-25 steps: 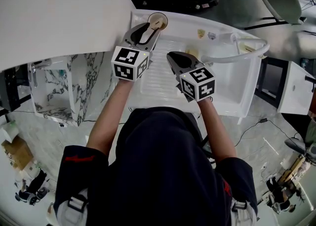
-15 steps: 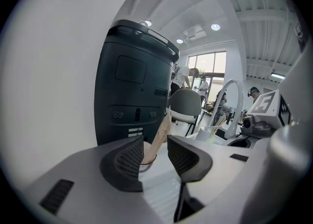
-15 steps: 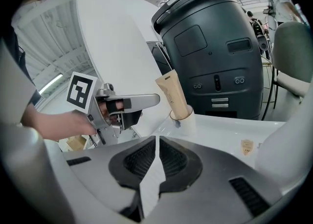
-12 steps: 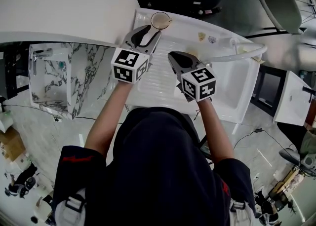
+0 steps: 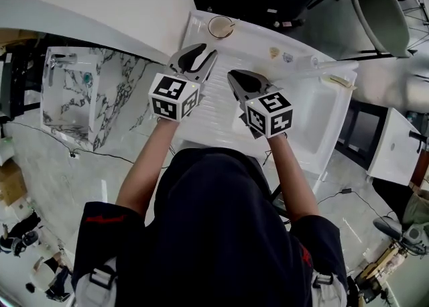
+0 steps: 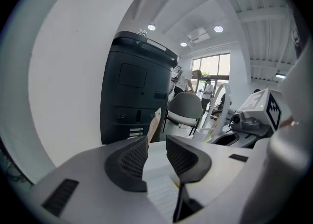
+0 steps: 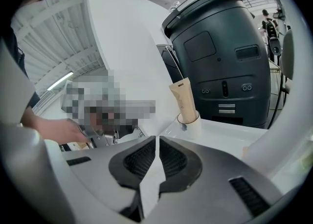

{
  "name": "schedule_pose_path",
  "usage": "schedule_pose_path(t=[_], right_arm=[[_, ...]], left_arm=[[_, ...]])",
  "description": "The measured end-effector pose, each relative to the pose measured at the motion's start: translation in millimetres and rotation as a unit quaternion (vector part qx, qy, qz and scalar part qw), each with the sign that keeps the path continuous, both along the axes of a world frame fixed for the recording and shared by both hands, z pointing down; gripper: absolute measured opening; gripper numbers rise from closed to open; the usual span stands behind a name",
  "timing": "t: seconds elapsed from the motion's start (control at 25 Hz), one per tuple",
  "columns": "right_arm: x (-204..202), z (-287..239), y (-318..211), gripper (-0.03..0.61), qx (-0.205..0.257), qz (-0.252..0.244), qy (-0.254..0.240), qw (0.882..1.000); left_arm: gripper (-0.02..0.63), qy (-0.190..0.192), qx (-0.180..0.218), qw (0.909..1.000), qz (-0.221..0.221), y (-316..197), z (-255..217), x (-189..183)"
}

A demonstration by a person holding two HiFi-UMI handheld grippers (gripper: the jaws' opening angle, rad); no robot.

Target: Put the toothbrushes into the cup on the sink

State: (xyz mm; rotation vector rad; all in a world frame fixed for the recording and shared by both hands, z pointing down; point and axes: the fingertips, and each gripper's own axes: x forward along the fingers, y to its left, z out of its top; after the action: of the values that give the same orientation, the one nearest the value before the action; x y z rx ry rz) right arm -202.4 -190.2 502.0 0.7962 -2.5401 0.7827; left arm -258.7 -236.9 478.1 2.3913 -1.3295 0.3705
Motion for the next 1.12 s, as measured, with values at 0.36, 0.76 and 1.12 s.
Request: schedule_pose_path(t=[0.36,0.76,1.12], right_arm=[[8,-14,13,0.046,0.027,-0.037,-0.011,0.999],[15,-21,21,0.046,0.051,-0.064,-0.01,0.997],[16,-30,31,0.046,0.064,-0.054,-0.01,0.996]], left_arm=[[0.055,-0.014,0.022,0.999,-0.035,36,-7,11],[0.028,-0.012,0.04,0.9978,-0.052,69,-20,23],[0.018,-0.008,0.04,0.9988,-0.027,89,-23,28]])
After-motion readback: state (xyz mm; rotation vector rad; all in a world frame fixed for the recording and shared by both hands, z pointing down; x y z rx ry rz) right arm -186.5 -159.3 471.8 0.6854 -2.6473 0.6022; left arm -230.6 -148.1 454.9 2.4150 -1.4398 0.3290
